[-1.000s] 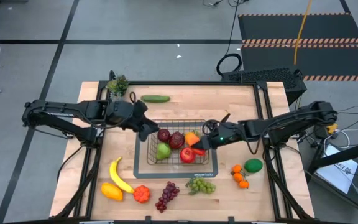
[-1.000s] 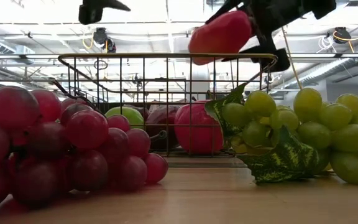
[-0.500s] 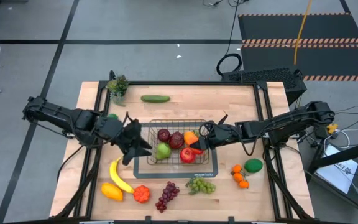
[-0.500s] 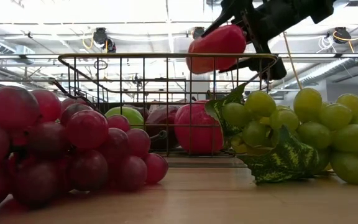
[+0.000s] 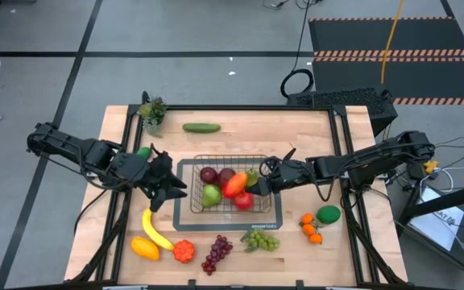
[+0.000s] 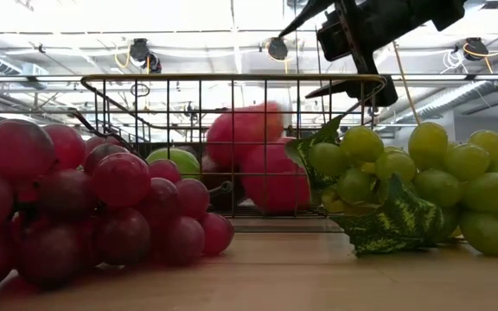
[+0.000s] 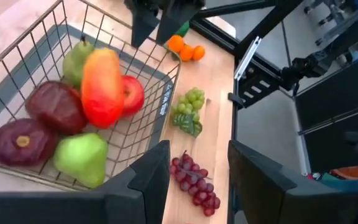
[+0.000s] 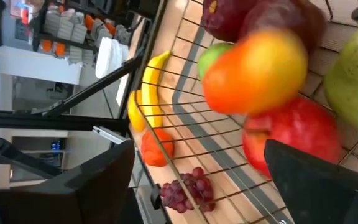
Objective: Build produce basket
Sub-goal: Put the mango into the gold wire basket
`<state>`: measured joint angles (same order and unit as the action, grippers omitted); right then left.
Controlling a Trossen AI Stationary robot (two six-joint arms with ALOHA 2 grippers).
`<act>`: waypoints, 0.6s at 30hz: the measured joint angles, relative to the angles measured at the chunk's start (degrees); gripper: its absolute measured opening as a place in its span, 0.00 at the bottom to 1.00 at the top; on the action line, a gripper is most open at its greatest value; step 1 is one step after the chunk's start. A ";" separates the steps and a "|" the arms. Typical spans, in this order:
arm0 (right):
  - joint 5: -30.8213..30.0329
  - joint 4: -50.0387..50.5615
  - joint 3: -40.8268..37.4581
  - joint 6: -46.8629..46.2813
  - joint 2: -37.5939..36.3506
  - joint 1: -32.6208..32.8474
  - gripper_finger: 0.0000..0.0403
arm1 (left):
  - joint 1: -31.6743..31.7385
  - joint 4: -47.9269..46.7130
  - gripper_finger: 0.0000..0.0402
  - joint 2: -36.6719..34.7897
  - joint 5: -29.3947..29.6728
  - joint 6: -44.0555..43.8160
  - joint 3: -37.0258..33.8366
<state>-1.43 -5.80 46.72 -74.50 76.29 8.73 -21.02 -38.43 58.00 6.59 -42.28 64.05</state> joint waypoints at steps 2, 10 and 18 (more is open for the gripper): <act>0.02 -0.75 0.04 -0.01 -0.74 0.00 0.88 | -0.13 -1.48 0.41 0.02 0.04 -1.32 0.00; 0.77 -0.17 0.02 4.88 -6.93 0.00 0.87 | -2.47 -6.10 0.41 0.20 1.52 -11.03 -2.27; 6.24 0.31 0.02 12.48 -14.03 -0.02 0.87 | -4.97 -5.17 0.41 0.18 1.82 -25.05 -5.85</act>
<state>4.81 -5.50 46.74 -62.01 62.26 8.71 -25.99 -43.59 58.18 8.41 -67.33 58.19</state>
